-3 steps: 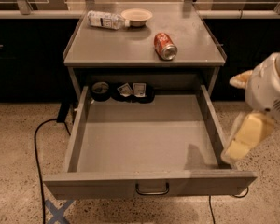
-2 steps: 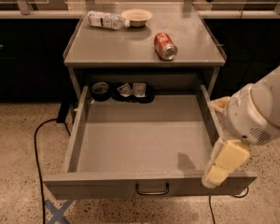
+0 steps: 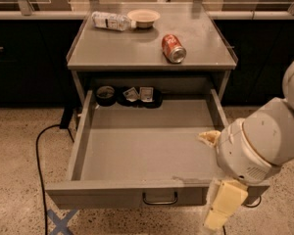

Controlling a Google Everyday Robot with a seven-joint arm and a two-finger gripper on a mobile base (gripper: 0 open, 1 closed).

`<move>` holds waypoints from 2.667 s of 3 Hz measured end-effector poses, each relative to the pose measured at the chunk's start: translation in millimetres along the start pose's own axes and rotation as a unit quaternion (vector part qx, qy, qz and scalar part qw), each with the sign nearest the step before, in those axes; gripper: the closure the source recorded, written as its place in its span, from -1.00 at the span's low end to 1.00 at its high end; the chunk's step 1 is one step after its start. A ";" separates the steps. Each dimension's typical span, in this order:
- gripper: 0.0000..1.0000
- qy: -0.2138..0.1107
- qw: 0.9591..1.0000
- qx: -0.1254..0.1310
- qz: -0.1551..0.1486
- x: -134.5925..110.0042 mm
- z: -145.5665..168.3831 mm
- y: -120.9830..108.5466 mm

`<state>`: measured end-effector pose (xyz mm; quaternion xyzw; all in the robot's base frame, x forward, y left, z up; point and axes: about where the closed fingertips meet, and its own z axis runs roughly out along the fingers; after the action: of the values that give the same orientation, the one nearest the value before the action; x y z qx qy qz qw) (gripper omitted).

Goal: Close top drawer

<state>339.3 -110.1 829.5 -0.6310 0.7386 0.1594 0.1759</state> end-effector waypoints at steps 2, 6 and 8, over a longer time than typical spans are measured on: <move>-1.00 0.009 1.000 -0.023 0.000 18.4 10.8 17.2; -1.00 -0.007 0.990 -0.135 0.037 73.9 130.0 111.5; -1.00 -0.002 0.990 -0.133 0.039 76.5 132.2 104.5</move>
Offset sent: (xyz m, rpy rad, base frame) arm -0.0160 -0.0073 -0.0149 -0.0084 0.0367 0.0188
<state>232.9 -100.7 678.4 -0.6188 0.7348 0.2642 0.0857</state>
